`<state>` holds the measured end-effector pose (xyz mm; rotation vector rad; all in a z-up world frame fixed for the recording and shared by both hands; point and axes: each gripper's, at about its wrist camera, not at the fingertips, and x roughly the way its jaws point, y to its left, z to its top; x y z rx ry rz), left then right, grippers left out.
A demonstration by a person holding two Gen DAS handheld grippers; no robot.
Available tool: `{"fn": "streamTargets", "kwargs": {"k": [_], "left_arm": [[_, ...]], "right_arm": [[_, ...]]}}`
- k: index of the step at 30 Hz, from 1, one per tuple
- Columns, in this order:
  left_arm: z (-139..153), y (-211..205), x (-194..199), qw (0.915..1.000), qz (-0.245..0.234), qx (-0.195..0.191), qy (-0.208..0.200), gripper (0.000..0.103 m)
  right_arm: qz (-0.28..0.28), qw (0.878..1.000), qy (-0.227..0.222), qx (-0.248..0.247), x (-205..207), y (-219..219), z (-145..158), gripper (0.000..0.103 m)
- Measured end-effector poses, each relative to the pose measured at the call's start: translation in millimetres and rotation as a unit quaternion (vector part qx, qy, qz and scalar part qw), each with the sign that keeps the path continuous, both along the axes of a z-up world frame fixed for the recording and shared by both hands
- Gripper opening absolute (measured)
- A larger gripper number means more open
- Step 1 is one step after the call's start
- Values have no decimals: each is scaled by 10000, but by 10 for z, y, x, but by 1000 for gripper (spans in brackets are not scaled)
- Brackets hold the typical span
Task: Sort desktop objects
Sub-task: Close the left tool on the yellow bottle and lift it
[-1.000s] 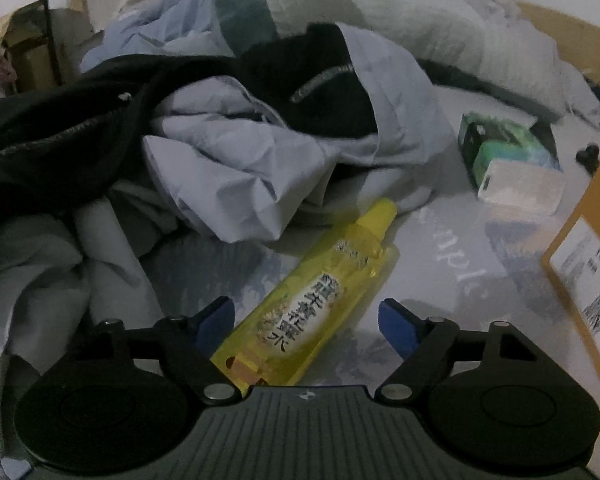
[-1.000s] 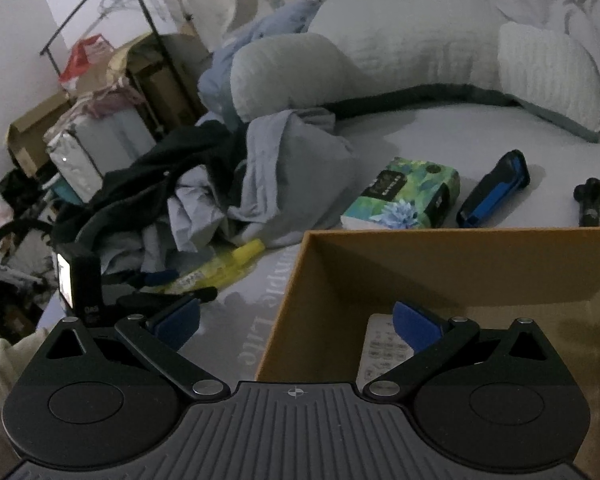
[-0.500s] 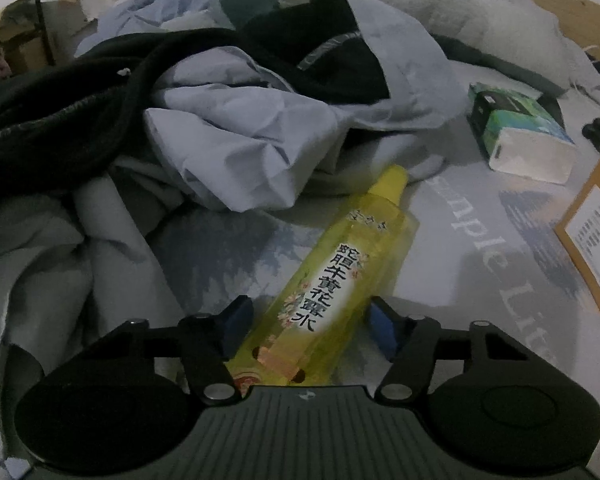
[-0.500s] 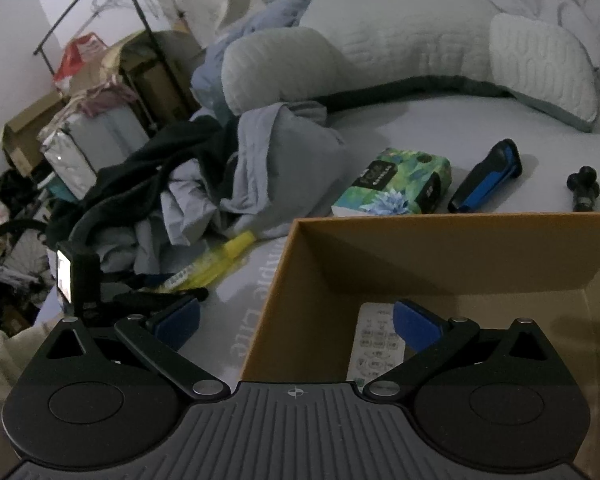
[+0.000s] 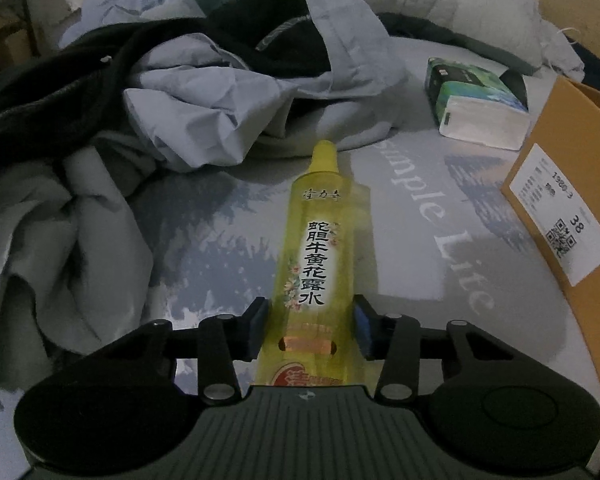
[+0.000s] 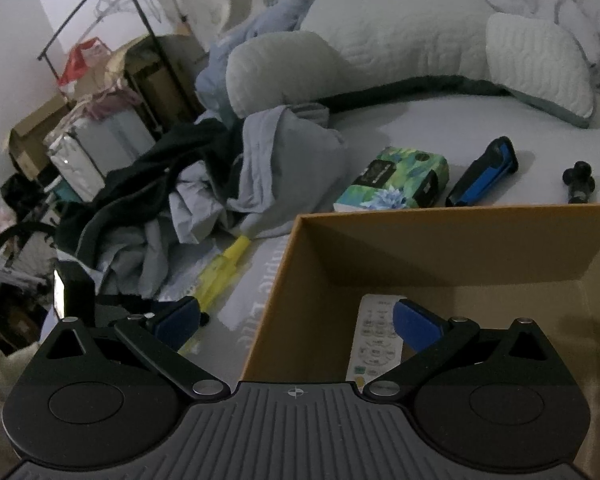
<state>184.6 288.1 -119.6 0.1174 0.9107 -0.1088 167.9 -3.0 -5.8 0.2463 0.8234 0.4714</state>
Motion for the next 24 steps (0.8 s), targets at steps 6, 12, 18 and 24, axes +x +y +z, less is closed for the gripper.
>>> {"fn": "streamTargets", "kwargs": {"k": [6, 12, 18, 24], "left_arm": [[74, -84, -227, 9993, 186, -180, -282, 46], [318, -150, -394, 9969, 373, -374, -587, 45], [614, -222, -542, 9933, 510, -512, -903, 45], [914, -419, -663, 9907, 484, -371, -1214, 45]], "right_arm": [[-23, 10000, -41, 37, -57, -82, 66, 103], [-79, 9999, -70, 85, -89, -176, 109, 103], [-95, 9997, -136, 183, -177, -282, 190, 103], [-168, 9993, -256, 210, -252, -434, 298, 103]]}}
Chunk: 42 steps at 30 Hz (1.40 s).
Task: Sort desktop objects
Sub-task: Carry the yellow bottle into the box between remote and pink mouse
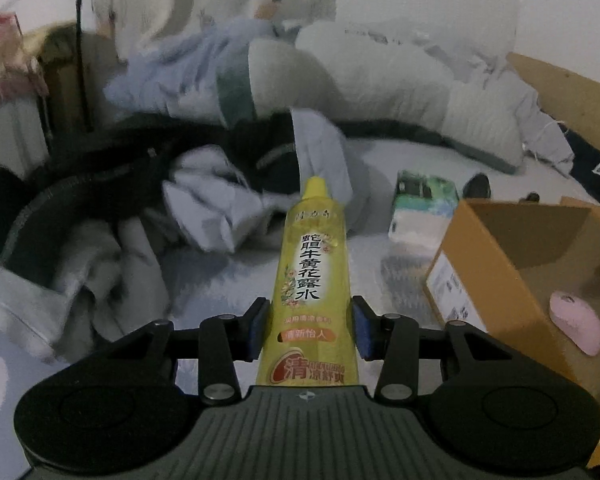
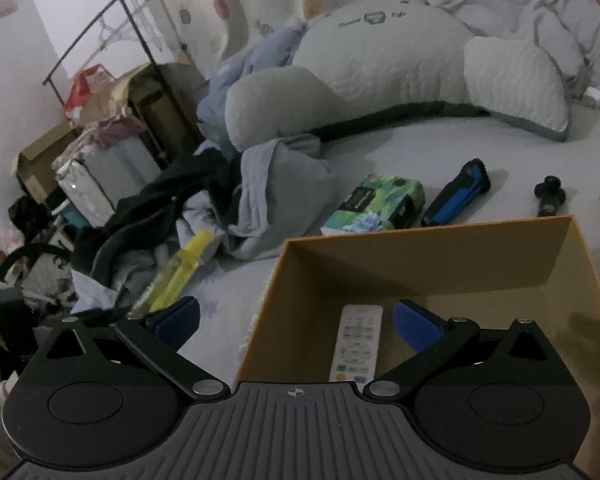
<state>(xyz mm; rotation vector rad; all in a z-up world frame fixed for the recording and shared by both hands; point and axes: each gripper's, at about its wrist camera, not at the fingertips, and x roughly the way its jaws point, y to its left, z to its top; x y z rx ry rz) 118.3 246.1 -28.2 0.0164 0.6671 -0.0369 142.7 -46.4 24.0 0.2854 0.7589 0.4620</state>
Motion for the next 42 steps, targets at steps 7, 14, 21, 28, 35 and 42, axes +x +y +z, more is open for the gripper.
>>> {"fn": "streamTargets", "kwargs": {"k": [7, 14, 21, 28, 35, 42], "left_arm": [[341, -260, -117, 9997, -72, 59, -216, 45], [694, -689, -200, 9981, -330, -2, -515, 45], [886, -1219, -182, 9952, -703, -63, -684, 45], [828, -1721, -143, 9924, -1030, -134, -658, 45], [588, -2074, -97, 9926, -1117, -230, -421, 45], [163, -2276, -22, 9939, -1086, -162, 99, 45]], "right_arm": [[-17, 9997, -254, -12, -132, -179, 173, 103], [-163, 9988, -311, 330, -236, -552, 327, 103], [-411, 9974, -478, 351, -336, -1032, 439, 103], [-707, 9951, -602, 345, -417, -1544, 447, 103], [-882, 9941, -519, 362, -460, -1914, 268, 103], [-860, 9946, -381, 440, -467, -2052, 88, 103]]}}
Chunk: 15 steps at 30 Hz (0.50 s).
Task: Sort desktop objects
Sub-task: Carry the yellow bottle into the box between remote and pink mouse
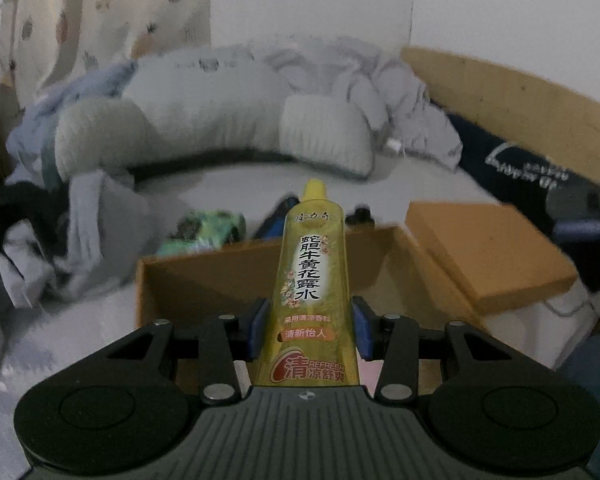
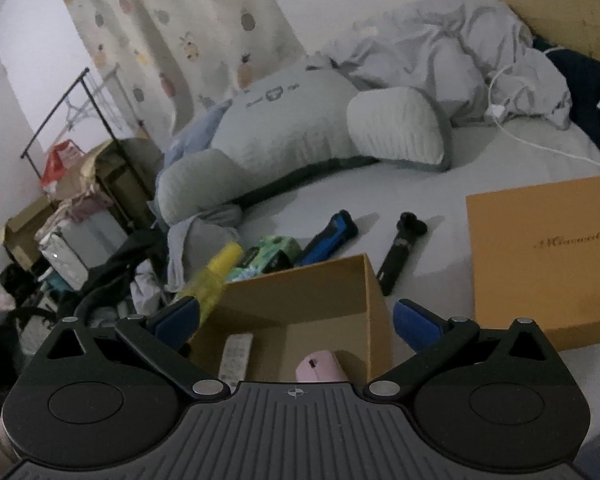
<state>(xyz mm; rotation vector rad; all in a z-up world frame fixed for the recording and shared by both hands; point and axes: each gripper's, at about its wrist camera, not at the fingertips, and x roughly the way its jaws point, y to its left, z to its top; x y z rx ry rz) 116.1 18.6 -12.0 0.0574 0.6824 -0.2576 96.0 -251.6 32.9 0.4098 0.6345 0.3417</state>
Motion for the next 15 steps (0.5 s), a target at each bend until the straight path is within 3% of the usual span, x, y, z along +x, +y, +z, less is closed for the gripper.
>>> {"fn": "streamTargets", "kwargs": {"k": [7, 15], "left_arm": [[-368, -75, 136, 9986, 118, 175, 479, 45], [-550, -118, 260, 9958, 297, 168, 853, 45]], "right_arm": [[52, 10000, 9, 79, 13, -49, -40, 103], [58, 10000, 70, 1, 17, -53, -107, 103]]}}
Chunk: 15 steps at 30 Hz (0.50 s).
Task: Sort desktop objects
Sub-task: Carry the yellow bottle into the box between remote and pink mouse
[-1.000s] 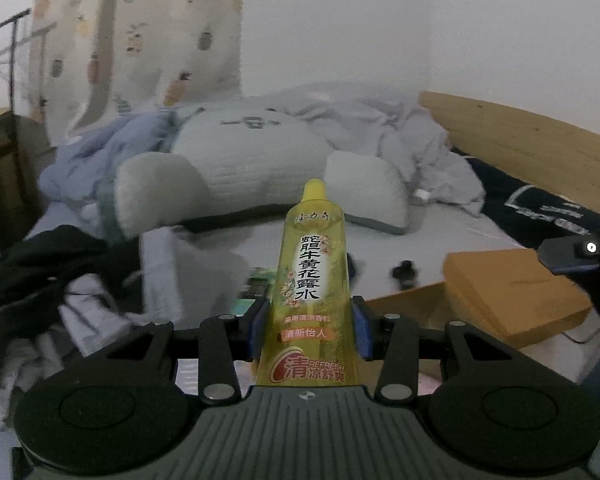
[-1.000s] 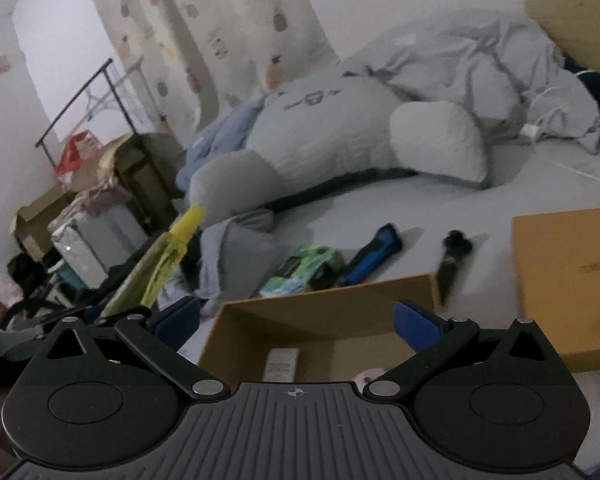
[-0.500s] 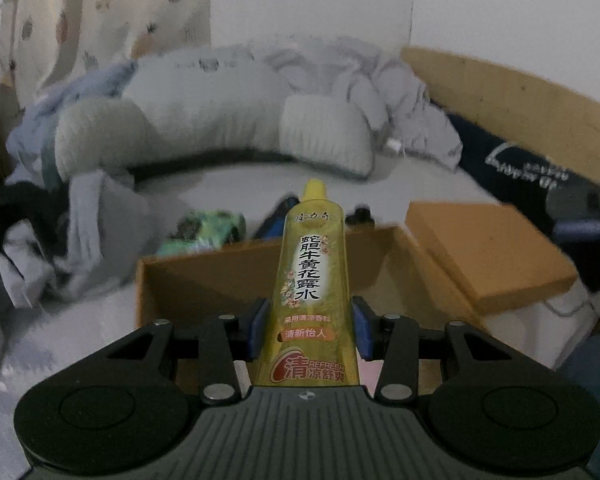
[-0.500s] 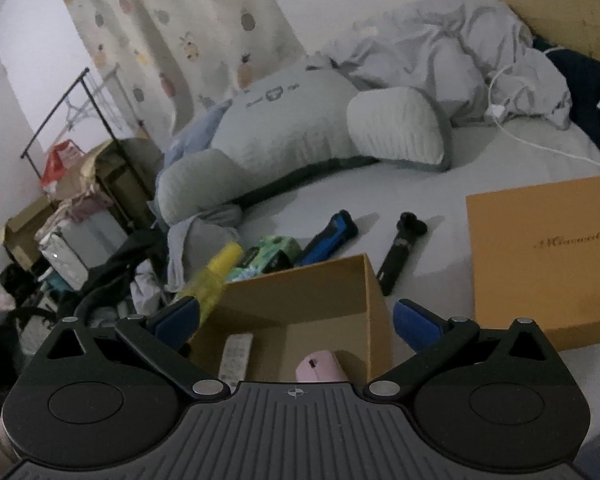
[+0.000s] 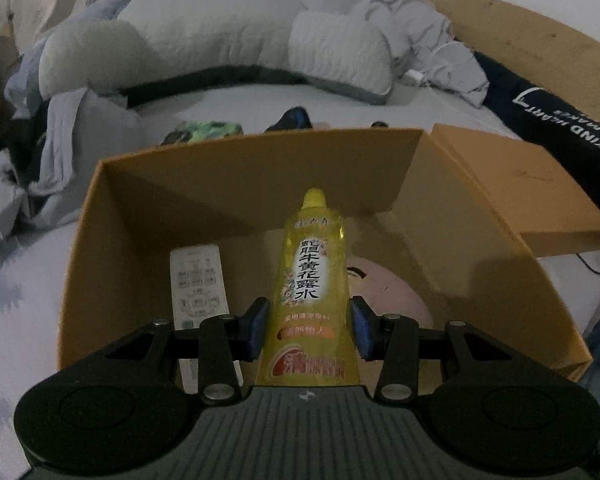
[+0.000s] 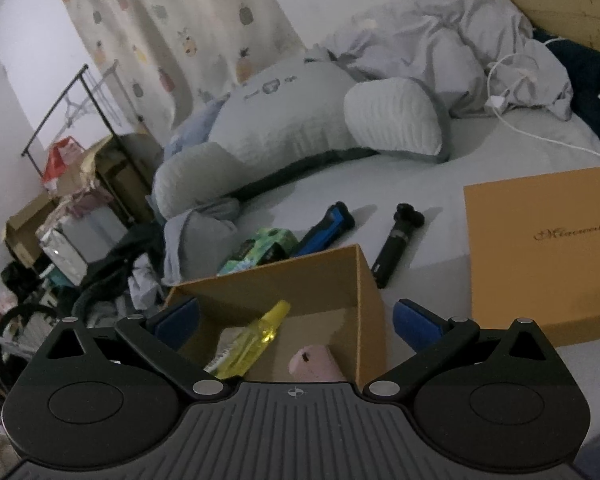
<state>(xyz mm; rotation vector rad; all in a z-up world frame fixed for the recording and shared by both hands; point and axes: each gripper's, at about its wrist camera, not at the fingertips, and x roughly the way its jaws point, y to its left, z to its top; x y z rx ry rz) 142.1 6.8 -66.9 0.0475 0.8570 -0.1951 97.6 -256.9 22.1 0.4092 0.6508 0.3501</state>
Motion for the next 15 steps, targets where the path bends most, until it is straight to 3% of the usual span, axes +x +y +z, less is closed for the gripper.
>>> {"fn": "streamTargets", "kwargs": {"k": [15], "left_arm": [[-170, -54, 30, 9987, 246, 110, 426, 45]], "right_arm": [[303, 9969, 501, -520, 111, 159, -392, 103]]}}
